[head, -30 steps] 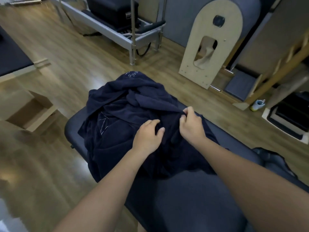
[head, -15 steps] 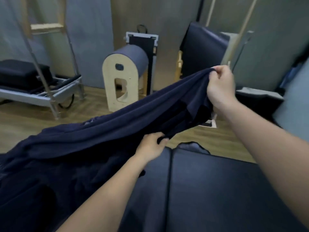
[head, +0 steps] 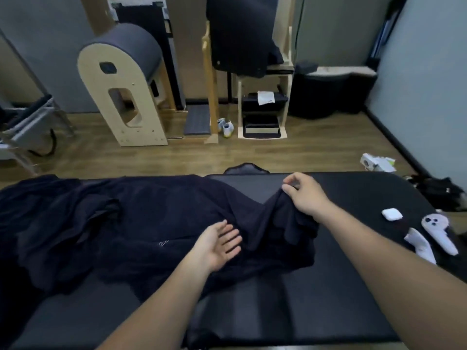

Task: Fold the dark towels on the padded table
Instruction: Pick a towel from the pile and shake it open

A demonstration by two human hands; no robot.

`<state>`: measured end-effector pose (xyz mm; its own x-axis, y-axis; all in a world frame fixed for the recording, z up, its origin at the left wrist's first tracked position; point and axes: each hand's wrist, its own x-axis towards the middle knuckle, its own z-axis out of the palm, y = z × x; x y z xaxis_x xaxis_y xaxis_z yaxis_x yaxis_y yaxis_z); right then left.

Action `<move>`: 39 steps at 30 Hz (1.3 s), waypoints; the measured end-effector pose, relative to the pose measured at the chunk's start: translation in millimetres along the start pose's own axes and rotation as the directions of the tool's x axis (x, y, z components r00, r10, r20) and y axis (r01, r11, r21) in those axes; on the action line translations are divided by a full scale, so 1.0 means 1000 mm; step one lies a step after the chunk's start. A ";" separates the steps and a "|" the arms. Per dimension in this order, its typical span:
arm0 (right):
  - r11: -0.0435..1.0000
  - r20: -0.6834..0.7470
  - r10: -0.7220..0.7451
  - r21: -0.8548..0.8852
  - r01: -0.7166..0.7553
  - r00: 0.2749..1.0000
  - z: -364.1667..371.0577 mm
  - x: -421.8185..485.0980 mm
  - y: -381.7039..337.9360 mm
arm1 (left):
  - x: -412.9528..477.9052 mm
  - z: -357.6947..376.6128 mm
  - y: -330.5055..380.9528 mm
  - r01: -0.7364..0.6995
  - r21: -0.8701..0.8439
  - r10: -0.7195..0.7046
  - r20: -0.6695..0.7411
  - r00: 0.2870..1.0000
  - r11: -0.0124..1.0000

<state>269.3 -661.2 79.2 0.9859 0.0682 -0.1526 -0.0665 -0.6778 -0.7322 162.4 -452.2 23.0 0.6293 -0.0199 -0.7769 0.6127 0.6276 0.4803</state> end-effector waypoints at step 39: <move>0.458 0.617 0.292 0.581 -0.673 0.731 0.138 -0.101 0.001 | 0.018 -0.051 -0.019 -0.075 -0.222 0.041 -0.155 0.987 0.972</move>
<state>148.1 -567.8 1.9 0.6067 0.3031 -0.7349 -0.7831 0.0693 -0.6180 138.2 -424.4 -21.1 0.5725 0.1265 -0.8101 0.4422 0.7844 0.4349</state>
